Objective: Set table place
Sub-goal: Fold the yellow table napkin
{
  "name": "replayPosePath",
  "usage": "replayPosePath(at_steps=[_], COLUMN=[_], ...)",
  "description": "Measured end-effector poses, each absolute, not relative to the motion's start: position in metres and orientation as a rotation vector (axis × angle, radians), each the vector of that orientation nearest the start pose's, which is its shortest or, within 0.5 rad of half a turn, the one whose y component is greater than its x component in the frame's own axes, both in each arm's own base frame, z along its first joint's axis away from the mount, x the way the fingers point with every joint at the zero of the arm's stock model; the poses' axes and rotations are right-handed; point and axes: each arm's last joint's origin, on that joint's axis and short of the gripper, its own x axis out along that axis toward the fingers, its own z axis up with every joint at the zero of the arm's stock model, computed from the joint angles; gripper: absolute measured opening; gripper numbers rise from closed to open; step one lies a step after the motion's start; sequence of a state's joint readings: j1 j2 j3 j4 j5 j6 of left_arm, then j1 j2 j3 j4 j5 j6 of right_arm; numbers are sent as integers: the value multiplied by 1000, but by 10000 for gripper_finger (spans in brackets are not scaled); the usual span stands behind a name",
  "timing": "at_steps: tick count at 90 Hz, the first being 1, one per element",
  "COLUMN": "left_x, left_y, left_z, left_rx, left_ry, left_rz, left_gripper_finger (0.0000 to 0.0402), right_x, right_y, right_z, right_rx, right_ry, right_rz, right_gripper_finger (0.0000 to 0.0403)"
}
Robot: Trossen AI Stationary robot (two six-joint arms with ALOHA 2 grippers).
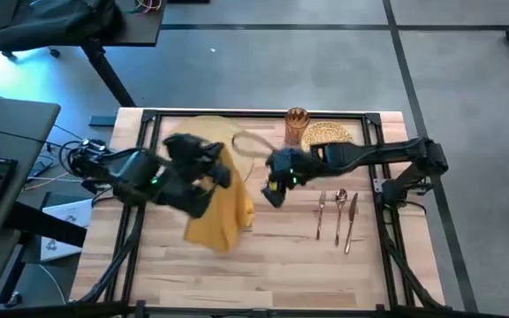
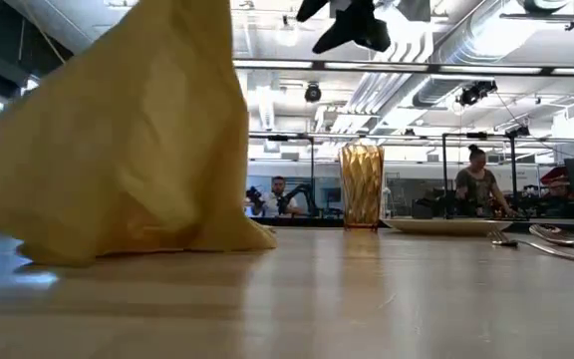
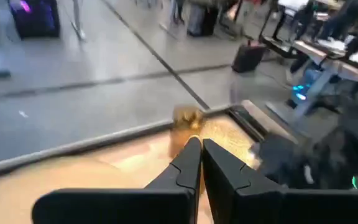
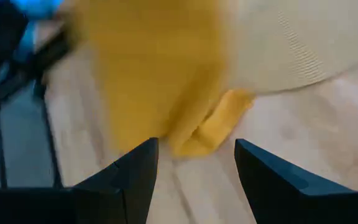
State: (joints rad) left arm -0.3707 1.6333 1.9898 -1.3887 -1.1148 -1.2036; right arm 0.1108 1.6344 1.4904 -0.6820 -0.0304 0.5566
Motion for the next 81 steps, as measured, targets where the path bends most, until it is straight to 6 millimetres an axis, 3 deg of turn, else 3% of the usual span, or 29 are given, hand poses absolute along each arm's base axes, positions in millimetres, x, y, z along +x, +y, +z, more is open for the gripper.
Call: replayPosePath(at_steps=[20,38,51,64,81], left_x=[293,296,297,296,296], left_y=[-59,-54,-53,-54,-54], left_z=[406,393,392,392,391], left_rx=[-438,-428,-398,-350,-297], left_ry=[426,541,595,632,674], left_rz=[1014,990,958,932,896], left_gripper_finger=[0,0,0,0,0], right_x=[351,344,346,363,385], right_y=[64,77,100,134,159], right_z=[268,210,178,149,127], right_rx=[445,384,290,168,170], right_ry=[803,693,696,743,775], right_rz=[-18,35,96,81,-130], right_gripper_finger=[197,197,197,197,197])
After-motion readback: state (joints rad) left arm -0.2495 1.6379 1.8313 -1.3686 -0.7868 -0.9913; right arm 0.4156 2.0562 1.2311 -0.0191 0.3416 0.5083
